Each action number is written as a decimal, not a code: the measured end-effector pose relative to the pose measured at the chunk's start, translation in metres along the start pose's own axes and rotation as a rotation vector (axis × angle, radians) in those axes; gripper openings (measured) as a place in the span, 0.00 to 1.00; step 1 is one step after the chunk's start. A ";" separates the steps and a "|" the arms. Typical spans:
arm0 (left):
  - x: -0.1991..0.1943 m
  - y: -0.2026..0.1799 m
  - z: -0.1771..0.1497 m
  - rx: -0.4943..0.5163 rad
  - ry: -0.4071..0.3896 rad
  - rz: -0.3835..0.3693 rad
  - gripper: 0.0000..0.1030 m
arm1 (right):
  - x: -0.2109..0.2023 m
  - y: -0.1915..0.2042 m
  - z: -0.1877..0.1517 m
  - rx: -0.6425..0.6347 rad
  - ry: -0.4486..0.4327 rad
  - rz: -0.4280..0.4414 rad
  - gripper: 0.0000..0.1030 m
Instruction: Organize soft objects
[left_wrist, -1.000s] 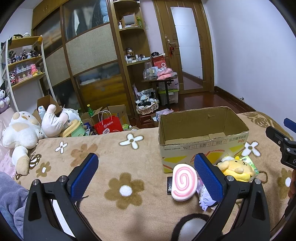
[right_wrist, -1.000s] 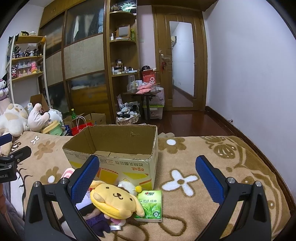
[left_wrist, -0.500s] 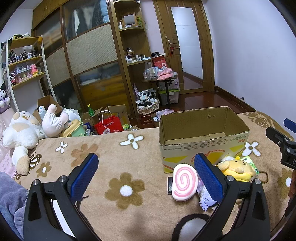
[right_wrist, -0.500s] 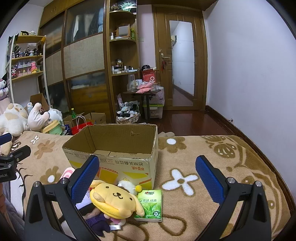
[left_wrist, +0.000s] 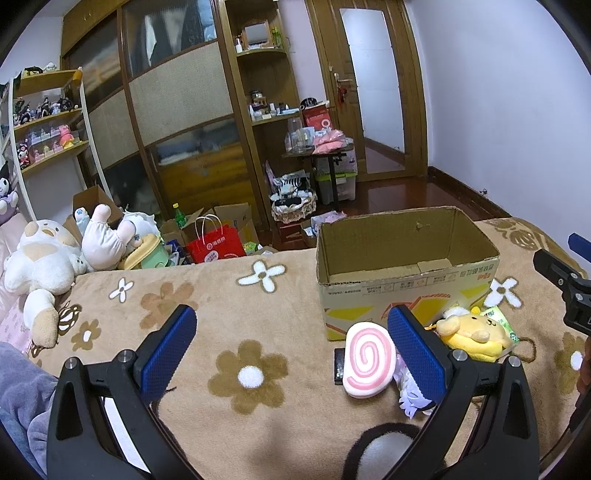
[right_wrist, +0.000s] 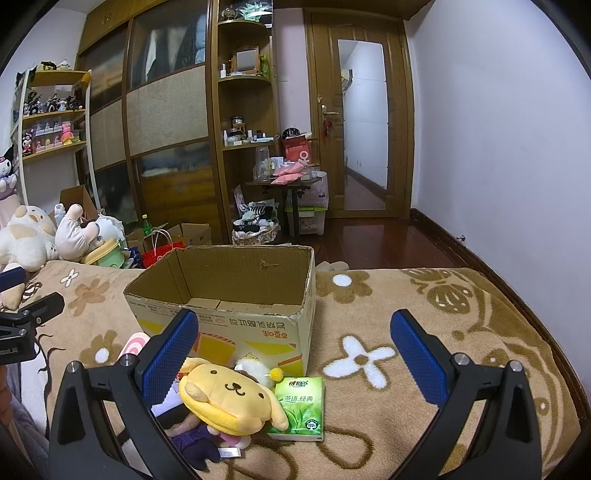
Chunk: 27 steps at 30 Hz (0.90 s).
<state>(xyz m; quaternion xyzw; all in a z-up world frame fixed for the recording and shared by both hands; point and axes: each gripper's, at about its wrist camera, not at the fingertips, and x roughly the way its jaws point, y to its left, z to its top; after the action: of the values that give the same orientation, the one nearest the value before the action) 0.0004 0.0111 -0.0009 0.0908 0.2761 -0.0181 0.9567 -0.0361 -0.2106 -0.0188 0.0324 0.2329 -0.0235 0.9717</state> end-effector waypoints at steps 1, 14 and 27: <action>0.002 0.002 -0.001 0.000 0.008 0.001 0.99 | 0.000 0.000 0.000 0.000 0.000 -0.001 1.00; 0.034 0.005 0.007 -0.028 0.107 -0.030 0.99 | 0.017 0.010 -0.002 -0.024 0.022 0.032 1.00; 0.064 -0.017 -0.005 0.017 0.230 -0.097 0.99 | 0.033 0.018 -0.004 -0.026 0.099 0.105 1.00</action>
<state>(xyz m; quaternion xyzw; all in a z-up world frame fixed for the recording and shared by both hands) 0.0508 -0.0034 -0.0420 0.0866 0.3880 -0.0563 0.9158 -0.0078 -0.1930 -0.0364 0.0331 0.2788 0.0322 0.9592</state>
